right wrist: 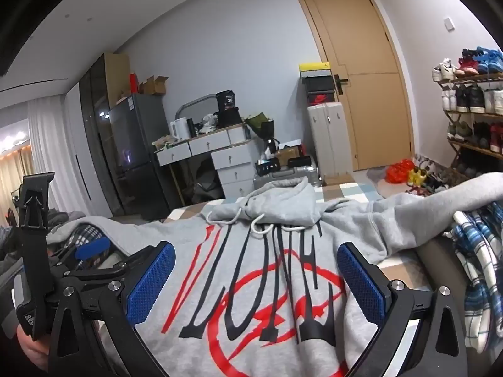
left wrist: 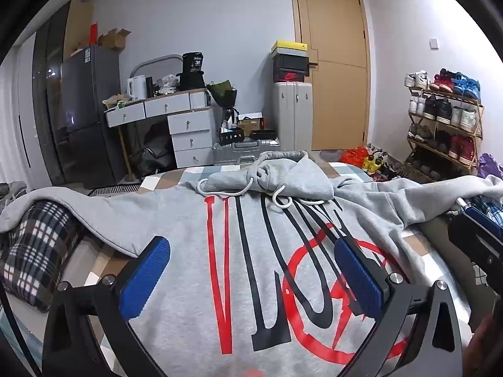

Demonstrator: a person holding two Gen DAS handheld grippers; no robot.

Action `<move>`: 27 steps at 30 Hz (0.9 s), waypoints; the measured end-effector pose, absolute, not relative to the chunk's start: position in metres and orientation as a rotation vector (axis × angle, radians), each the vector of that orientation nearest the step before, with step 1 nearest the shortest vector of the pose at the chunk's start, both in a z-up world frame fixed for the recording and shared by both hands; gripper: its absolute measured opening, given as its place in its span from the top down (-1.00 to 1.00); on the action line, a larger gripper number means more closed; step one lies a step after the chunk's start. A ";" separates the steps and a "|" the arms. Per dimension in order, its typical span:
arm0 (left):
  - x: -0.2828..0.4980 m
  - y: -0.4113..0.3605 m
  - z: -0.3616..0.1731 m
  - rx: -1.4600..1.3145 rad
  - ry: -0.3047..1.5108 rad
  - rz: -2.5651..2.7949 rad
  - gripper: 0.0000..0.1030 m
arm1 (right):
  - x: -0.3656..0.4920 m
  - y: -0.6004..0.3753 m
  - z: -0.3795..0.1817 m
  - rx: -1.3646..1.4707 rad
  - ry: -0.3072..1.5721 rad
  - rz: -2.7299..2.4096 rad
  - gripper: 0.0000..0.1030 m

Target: Fold large clothes

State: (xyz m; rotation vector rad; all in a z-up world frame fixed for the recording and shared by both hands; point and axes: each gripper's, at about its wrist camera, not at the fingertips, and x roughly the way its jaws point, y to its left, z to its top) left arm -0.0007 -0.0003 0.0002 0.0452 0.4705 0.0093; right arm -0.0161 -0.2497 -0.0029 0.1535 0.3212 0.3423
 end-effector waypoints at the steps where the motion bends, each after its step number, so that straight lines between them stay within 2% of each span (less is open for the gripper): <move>1: -0.001 -0.001 0.001 0.053 0.465 0.037 -0.98 | -0.016 -0.250 -0.003 0.155 0.311 0.343 -1.00; 27: -0.001 0.002 -0.004 0.034 0.503 -0.015 -0.98 | -0.014 -0.250 -0.004 0.146 0.322 0.330 -1.00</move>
